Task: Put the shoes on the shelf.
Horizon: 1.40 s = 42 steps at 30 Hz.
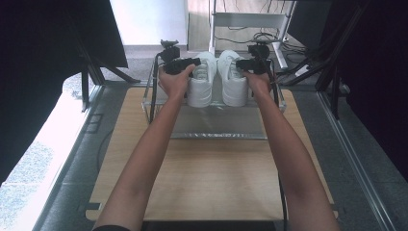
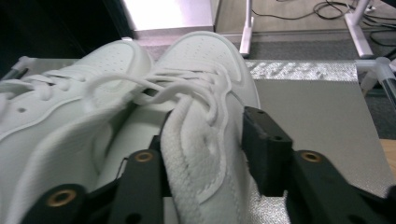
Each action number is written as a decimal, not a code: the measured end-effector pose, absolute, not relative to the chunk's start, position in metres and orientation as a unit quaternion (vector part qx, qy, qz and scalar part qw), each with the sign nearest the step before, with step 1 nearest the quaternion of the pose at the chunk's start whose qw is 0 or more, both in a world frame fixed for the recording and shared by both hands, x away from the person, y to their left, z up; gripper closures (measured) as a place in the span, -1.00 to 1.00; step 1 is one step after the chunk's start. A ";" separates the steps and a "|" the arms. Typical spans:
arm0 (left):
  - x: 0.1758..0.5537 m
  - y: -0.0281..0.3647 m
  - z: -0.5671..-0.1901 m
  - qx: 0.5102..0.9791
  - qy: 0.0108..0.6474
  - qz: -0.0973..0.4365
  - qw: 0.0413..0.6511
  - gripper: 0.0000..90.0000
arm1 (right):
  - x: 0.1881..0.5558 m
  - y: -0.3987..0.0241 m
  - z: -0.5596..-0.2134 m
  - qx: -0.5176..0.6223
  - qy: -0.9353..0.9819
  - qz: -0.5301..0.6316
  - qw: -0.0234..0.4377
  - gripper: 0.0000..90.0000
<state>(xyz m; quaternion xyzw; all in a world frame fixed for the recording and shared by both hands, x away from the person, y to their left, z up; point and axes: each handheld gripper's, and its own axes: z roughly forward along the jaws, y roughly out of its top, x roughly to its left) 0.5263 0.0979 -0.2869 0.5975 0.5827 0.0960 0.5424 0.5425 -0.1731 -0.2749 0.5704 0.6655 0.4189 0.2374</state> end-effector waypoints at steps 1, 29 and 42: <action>0.523 0.103 -0.279 0.591 0.567 0.089 0.567 0.21 | 0.539 -0.174 -0.271 0.568 0.664 0.421 0.246 0.16; 0.431 0.160 -0.278 0.651 0.468 0.116 0.586 0.35 | 0.452 -0.218 -0.259 0.476 0.692 0.485 0.243 0.12; 0.429 0.159 -0.324 0.673 0.498 0.086 0.540 0.80 | 0.446 -0.229 -0.299 0.470 0.707 0.477 0.225 0.59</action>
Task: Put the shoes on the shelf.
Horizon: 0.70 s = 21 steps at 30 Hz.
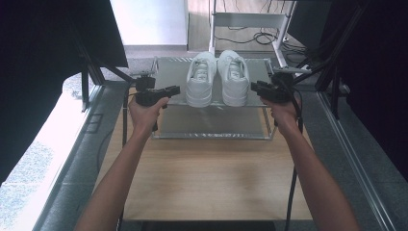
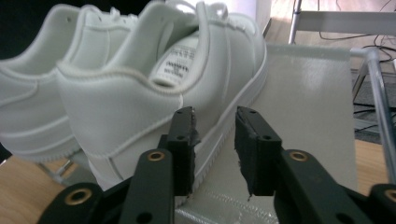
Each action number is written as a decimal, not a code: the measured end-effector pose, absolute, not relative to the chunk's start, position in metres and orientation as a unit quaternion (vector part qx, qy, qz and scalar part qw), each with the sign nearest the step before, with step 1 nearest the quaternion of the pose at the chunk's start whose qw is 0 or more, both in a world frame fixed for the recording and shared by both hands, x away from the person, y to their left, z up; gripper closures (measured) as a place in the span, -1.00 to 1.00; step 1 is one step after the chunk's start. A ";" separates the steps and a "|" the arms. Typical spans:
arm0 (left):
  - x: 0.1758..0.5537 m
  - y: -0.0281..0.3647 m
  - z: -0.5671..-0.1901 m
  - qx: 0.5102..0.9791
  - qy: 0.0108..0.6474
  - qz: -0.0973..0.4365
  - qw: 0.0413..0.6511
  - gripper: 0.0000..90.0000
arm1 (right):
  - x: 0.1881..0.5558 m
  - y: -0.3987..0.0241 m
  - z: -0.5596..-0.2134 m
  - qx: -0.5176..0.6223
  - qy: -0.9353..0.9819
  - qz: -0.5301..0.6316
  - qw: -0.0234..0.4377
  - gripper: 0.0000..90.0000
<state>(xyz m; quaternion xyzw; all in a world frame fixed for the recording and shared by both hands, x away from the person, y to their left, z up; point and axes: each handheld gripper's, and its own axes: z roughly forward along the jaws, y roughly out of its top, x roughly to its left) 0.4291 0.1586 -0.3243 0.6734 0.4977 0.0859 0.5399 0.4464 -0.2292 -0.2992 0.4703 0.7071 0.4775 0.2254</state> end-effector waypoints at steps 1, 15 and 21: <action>0.430 0.157 -0.330 0.678 0.494 0.087 0.537 0.83 | 0.447 -0.229 -0.304 0.466 0.712 0.475 0.226 0.67; 0.430 0.138 -0.338 0.695 0.480 0.089 0.527 1.00 | 0.450 -0.217 -0.315 0.444 0.736 0.446 0.248 1.00; 0.432 0.138 -0.339 0.686 0.489 0.077 0.533 1.00 | 0.452 -0.214 -0.323 0.447 0.735 0.441 0.253 1.00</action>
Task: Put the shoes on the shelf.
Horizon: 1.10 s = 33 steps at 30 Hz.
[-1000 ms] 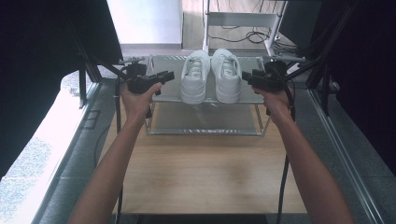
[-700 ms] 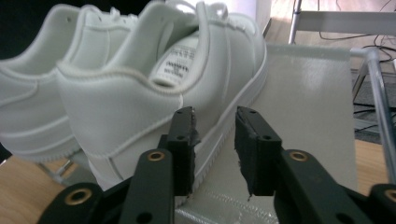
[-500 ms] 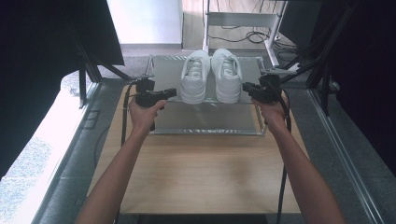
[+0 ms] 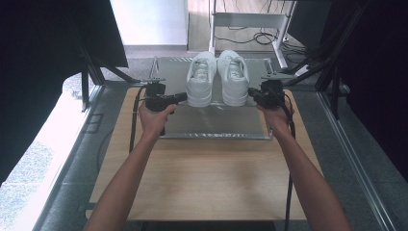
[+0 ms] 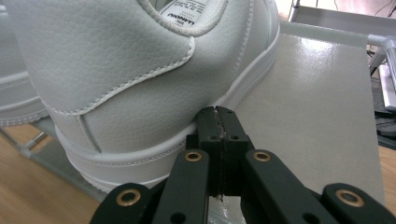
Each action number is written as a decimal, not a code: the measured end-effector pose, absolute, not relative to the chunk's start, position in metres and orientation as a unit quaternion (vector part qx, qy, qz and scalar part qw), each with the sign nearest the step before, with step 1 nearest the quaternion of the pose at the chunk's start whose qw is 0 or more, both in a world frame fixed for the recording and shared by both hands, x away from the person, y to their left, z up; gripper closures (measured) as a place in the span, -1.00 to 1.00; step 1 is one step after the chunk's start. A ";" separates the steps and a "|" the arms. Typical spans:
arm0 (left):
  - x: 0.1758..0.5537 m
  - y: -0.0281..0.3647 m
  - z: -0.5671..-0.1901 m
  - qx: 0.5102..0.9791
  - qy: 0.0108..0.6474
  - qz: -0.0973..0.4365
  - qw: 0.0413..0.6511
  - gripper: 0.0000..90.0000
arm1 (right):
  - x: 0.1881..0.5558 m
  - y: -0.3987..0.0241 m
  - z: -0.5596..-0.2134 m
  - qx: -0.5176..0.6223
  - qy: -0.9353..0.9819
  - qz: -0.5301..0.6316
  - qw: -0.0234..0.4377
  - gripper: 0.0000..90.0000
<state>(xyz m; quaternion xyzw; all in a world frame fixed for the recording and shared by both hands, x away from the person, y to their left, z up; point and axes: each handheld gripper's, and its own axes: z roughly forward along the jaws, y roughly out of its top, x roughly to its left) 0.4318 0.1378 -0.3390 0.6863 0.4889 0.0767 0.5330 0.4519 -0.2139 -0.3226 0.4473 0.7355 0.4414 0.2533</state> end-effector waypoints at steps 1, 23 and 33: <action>0.432 0.138 -0.339 0.686 0.489 0.077 0.533 1.00 | 0.452 -0.214 -0.323 0.447 0.736 0.442 0.253 1.00; 0.434 0.114 -0.342 0.677 0.486 0.047 0.550 1.00 | 0.450 -0.204 -0.323 0.436 0.742 0.436 0.264 1.00; 0.437 0.120 -0.342 0.686 0.484 0.056 0.540 0.64 | 0.451 -0.209 -0.324 0.435 0.741 0.442 0.258 0.84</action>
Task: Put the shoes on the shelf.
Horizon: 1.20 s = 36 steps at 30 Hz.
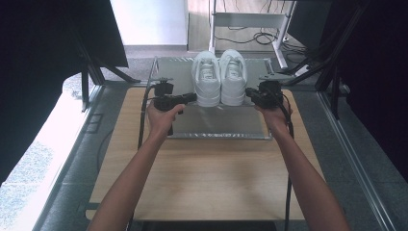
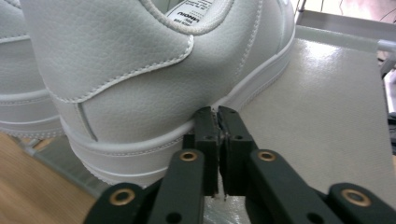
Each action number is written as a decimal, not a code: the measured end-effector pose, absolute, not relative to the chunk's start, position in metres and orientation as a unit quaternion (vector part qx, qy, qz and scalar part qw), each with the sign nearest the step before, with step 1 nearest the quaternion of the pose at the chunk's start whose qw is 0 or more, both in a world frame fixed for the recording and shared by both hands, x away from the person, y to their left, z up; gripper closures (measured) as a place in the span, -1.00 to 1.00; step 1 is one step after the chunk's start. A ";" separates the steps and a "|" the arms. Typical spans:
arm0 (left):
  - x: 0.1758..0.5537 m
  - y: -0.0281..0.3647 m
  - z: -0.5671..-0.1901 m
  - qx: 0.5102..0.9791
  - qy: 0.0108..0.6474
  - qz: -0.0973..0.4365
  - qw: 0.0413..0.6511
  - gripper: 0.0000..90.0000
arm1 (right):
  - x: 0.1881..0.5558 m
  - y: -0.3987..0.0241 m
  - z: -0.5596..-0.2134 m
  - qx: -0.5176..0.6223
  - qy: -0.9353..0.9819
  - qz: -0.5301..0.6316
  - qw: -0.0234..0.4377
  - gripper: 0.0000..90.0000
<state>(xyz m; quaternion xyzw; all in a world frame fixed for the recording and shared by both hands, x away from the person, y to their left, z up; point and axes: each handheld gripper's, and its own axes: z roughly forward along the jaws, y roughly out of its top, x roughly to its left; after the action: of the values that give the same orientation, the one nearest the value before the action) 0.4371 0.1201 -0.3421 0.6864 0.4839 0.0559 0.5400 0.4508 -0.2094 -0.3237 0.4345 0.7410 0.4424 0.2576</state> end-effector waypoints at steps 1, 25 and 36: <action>0.436 0.121 -0.341 0.685 0.481 0.065 0.544 0.57 | 0.450 -0.210 -0.324 0.435 0.740 0.444 0.259 0.79; 0.351 0.154 -0.349 0.692 0.439 0.117 0.561 0.01 | 0.362 -0.233 -0.349 0.400 0.717 0.523 0.228 0.22; 0.316 0.161 -0.387 0.714 0.430 0.101 0.543 -0.08 | 0.323 -0.254 -0.393 0.409 0.708 0.532 0.220 0.19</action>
<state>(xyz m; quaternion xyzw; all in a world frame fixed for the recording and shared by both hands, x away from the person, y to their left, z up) 0.3158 0.1609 -0.3870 0.7141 0.4298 0.1014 0.5432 0.3225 -0.2537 -0.3927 0.4094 0.7076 0.5323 0.2201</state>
